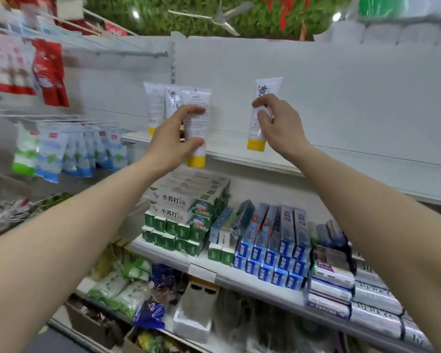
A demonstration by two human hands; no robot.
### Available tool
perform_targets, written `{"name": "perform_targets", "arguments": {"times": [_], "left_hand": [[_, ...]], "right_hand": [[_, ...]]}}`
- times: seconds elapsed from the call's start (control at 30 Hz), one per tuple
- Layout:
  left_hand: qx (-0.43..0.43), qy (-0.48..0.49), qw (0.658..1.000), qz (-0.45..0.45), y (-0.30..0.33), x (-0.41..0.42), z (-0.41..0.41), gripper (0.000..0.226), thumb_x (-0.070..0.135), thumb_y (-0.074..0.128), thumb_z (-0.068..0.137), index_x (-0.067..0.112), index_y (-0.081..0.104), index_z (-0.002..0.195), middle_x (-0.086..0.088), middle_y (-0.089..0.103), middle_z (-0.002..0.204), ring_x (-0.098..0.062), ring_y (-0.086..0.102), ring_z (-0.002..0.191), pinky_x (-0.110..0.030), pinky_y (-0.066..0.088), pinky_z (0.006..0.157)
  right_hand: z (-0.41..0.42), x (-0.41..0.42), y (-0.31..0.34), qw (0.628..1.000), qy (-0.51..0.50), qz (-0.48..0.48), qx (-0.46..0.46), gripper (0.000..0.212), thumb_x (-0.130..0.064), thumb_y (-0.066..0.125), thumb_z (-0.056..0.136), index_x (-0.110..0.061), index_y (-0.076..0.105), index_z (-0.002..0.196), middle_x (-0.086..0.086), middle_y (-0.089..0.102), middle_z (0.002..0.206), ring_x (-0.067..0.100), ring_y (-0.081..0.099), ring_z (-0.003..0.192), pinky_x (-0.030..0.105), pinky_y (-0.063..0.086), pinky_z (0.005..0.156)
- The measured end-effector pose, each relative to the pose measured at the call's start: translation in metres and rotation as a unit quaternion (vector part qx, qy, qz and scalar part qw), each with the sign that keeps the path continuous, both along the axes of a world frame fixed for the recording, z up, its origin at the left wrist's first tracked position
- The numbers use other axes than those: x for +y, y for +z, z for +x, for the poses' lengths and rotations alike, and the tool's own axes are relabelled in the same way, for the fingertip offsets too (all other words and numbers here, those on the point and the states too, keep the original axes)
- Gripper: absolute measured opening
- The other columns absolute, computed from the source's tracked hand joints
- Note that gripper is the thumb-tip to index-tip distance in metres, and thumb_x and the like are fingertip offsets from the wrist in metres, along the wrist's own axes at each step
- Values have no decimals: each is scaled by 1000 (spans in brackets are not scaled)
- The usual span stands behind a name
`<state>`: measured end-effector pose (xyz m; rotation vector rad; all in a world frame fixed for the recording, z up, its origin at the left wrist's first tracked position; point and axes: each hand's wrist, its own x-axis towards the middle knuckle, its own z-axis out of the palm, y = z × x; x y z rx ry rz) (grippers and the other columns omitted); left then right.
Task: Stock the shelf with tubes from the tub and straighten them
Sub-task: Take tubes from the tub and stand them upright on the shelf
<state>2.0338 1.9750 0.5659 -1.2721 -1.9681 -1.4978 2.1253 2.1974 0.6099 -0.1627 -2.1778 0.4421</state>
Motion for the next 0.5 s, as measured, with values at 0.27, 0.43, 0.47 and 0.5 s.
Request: {"name": "perform_targets", "arguments": {"times": [0.27, 0.43, 0.47, 0.5], "left_hand": [[1, -19, 1000, 2, 18, 73, -55, 51, 4, 64, 86, 36, 48, 122, 33, 47, 112, -11, 57, 105, -23, 51, 87], [-8, -33, 999, 3, 8, 95, -84, 50, 3, 61, 85, 33, 46, 122, 21, 50, 120, -13, 56, 111, -28, 50, 92], [-8, -38, 999, 3, 7, 97, -87, 50, 3, 60, 86, 33, 45, 122, 22, 50, 120, -12, 57, 110, -27, 50, 91], [-6, -43, 999, 1, 7, 98, -90, 50, 3, 60, 86, 33, 45, 123, 23, 49, 120, -12, 57, 109, -25, 50, 90]], "right_hand": [[-86, 47, 14, 998, 20, 36, -46, 29, -16, 49, 89, -28, 58, 114, 6, 53, 101, 25, 51, 95, 29, 35, 80], [-128, 62, 7, 996, 27, 44, -75, 25, -21, 57, 88, -29, 62, 111, 1, 50, 98, 24, 53, 95, 28, 36, 82], [-135, 63, 5, 995, 31, 43, -80, 25, -22, 58, 88, -29, 63, 110, 1, 51, 97, 23, 53, 95, 28, 36, 81], [-141, 62, 3, 995, 36, 41, -84, 25, -22, 59, 87, -30, 64, 111, 1, 52, 98, 23, 53, 95, 28, 36, 81]]}}
